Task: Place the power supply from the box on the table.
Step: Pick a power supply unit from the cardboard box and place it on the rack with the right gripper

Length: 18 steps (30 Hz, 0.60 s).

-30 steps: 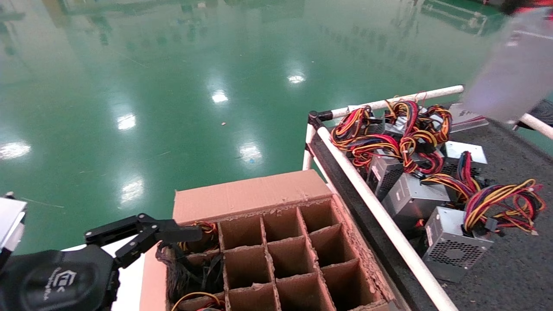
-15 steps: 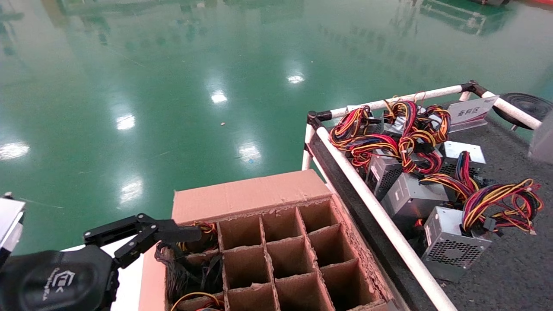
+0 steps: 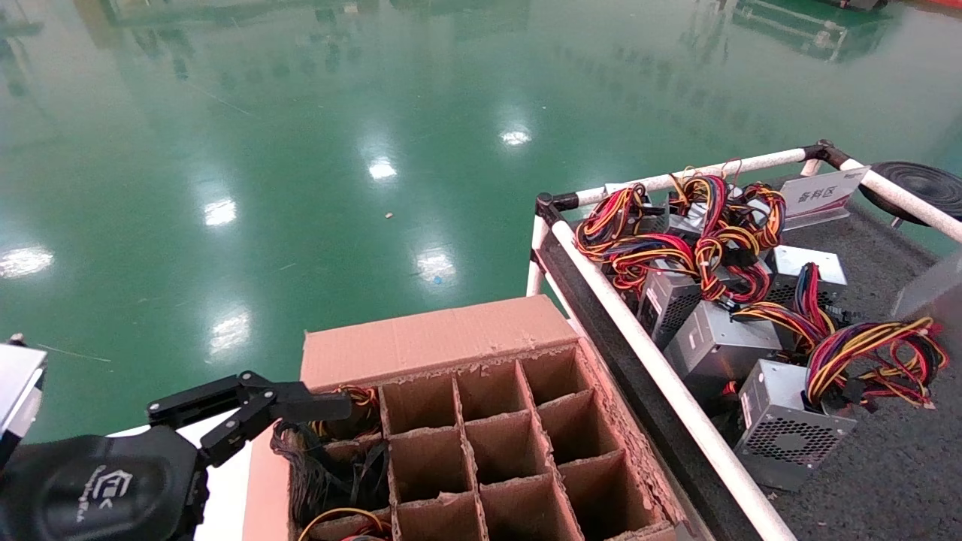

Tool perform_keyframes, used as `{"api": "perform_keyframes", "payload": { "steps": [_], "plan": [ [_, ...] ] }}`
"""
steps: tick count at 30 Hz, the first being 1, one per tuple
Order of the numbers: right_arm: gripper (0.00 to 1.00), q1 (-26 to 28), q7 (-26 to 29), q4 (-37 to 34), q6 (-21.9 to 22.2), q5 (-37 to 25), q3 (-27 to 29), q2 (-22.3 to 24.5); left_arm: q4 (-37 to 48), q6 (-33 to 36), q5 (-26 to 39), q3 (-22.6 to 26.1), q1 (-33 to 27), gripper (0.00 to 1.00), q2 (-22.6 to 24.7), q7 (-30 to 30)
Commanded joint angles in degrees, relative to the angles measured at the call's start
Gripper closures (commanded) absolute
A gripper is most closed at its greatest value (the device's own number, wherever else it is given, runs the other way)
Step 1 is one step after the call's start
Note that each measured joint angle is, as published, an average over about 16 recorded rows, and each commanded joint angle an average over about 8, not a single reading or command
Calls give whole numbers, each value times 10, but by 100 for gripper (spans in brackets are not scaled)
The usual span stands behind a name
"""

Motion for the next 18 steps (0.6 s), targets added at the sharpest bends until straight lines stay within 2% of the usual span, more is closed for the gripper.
{"api": "perform_keyframes", "payload": {
  "steps": [1,18],
  "plan": [
    [100,-6,-11,-16,-4,-1,-1,0,0,0,0,0,0,0,0,0],
    [100,-74,-44,-82,-24,14,-18,-24,0,0,0,0,0,0,0,0]
  ]
}}
